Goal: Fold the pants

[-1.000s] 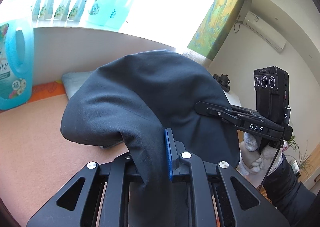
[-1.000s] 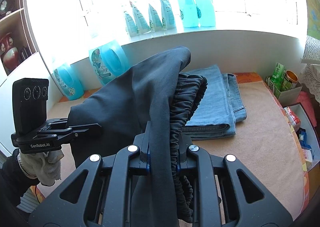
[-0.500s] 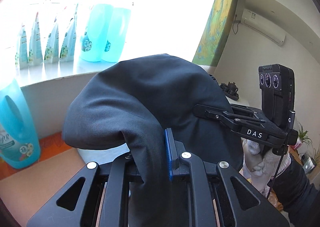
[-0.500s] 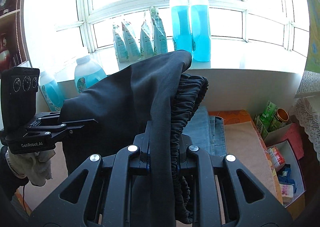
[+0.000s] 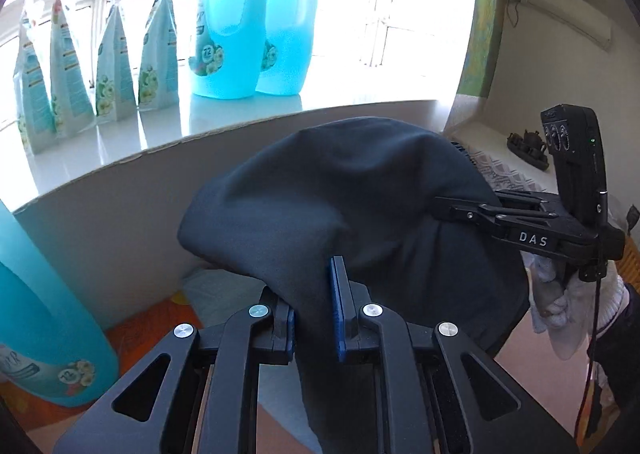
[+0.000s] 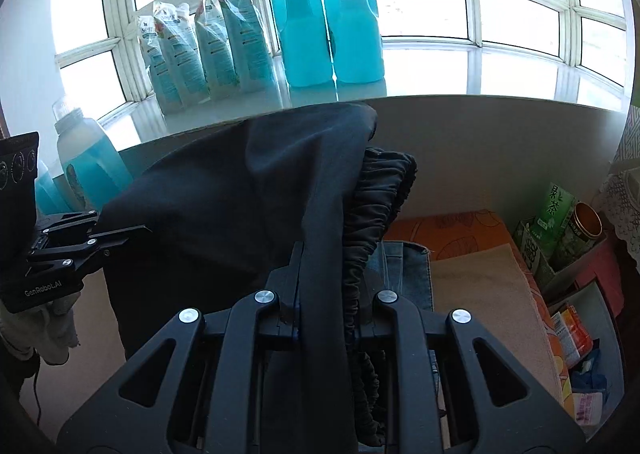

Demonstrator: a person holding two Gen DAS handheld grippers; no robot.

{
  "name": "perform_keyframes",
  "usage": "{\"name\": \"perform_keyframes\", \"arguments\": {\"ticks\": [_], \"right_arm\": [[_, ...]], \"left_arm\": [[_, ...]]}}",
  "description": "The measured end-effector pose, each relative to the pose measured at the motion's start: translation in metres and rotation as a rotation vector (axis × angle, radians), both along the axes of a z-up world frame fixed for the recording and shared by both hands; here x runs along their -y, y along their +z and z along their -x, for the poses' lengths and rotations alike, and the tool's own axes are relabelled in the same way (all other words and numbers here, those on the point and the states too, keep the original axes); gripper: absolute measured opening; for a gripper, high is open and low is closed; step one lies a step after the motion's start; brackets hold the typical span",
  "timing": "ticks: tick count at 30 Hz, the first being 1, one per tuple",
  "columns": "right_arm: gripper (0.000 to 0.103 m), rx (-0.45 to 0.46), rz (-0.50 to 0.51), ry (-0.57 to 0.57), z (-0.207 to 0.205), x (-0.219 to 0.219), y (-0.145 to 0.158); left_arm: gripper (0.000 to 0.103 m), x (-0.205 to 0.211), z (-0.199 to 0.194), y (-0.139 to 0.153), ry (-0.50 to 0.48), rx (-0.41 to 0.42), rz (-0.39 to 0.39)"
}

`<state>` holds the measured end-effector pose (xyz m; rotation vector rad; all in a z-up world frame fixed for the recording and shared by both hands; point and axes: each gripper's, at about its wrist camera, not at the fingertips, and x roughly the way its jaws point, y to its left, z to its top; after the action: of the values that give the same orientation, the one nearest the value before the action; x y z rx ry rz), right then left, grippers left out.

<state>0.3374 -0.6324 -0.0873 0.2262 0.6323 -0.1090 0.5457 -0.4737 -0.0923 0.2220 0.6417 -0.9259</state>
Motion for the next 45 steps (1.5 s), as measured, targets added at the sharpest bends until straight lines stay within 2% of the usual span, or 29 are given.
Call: {"name": "perform_keyframes", "arguments": {"ticks": [1,2,3,7,9,15,17,20,23,27,29,32,36,41,45], "right_arm": [[0.025,-0.036,0.012,-0.032,-0.006,0.006,-0.01],[0.033,-0.069,0.016,-0.061,-0.011,0.012,-0.019],[0.046,-0.097,0.018,-0.087,-0.014,0.018,-0.027],[0.056,-0.103,0.008,-0.137,-0.006,0.037,-0.038],[0.066,-0.097,0.017,-0.156,0.001,0.041,-0.036],[0.067,-0.065,0.033,-0.185,0.023,0.037,-0.015],[0.071,-0.049,0.033,-0.189,0.034,0.032,-0.008],[0.073,-0.036,0.056,-0.192,0.049,0.02,0.0],[0.073,-0.026,0.074,-0.187,0.066,0.005,0.007],[0.073,-0.001,0.103,-0.174,0.092,-0.02,0.016],[0.075,0.008,0.117,-0.167,0.104,-0.033,0.019],[0.077,0.023,0.116,-0.165,0.121,-0.048,0.023],[0.085,0.043,0.132,-0.154,0.144,-0.072,0.029],[0.088,0.063,0.125,-0.137,0.172,-0.101,0.036],[0.097,0.086,0.167,-0.16,0.197,-0.128,0.045]], "left_arm": [[0.012,-0.001,-0.01,-0.009,0.036,-0.008,-0.022],[0.012,-0.005,-0.019,-0.018,0.064,-0.038,-0.024],[0.013,-0.01,-0.024,-0.024,0.083,-0.065,-0.015],[0.013,-0.026,-0.023,-0.029,0.098,-0.073,-0.007],[0.013,-0.034,-0.02,-0.028,0.102,-0.077,0.001],[0.013,-0.044,-0.011,-0.018,0.095,-0.099,0.012],[0.013,-0.045,-0.003,-0.014,0.089,-0.088,0.002],[0.02,-0.053,0.014,-0.003,0.081,-0.073,0.007],[0.022,-0.057,0.035,0.007,0.062,-0.054,0.005],[0.042,-0.065,0.065,0.02,0.052,-0.012,-0.013],[0.043,-0.069,0.079,0.025,0.039,-0.002,-0.015],[0.05,-0.077,0.098,0.031,0.033,0.009,-0.019],[0.052,-0.092,0.123,0.039,0.022,0.007,0.004],[0.059,-0.108,0.158,0.048,0.0,0.035,0.015],[0.065,-0.124,0.188,0.056,-0.019,0.056,0.033]]}}
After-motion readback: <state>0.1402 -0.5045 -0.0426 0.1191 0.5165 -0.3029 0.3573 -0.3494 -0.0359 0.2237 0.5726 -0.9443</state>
